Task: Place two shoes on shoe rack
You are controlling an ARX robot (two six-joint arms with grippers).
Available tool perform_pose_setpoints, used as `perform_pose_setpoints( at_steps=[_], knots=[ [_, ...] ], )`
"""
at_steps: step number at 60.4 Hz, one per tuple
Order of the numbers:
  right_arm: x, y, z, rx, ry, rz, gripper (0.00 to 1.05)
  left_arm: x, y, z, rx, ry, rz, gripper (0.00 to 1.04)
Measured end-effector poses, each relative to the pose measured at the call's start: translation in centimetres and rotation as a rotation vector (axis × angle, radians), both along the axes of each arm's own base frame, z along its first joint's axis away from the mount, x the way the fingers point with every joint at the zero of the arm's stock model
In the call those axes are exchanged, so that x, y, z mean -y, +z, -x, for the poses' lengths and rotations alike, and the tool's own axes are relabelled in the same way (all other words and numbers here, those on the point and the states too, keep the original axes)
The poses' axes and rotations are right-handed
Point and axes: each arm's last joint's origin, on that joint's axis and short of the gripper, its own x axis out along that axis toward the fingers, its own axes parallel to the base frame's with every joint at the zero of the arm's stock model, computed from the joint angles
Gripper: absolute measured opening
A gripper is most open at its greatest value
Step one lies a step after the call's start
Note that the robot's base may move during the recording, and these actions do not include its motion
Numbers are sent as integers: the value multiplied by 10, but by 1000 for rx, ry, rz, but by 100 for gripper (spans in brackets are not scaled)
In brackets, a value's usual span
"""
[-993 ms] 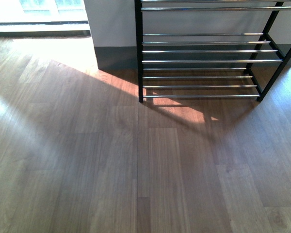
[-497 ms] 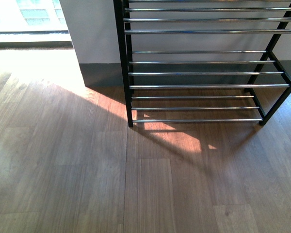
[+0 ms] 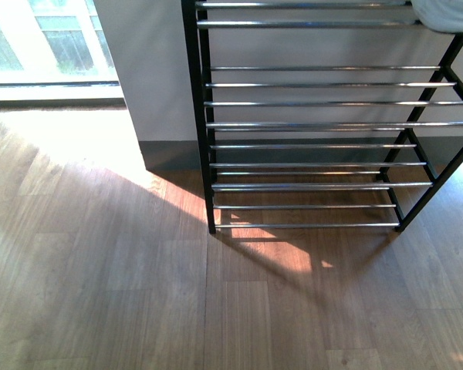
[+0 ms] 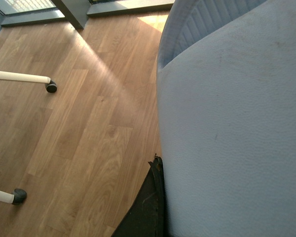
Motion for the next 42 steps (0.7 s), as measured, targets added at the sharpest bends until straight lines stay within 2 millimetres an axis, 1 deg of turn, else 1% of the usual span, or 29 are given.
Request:
perform_pose_setpoints(
  at_steps=[42],
  knots=[
    [0,0,0,4,1,-3,2,-1,0,0,2,3,0,2]
  ],
)
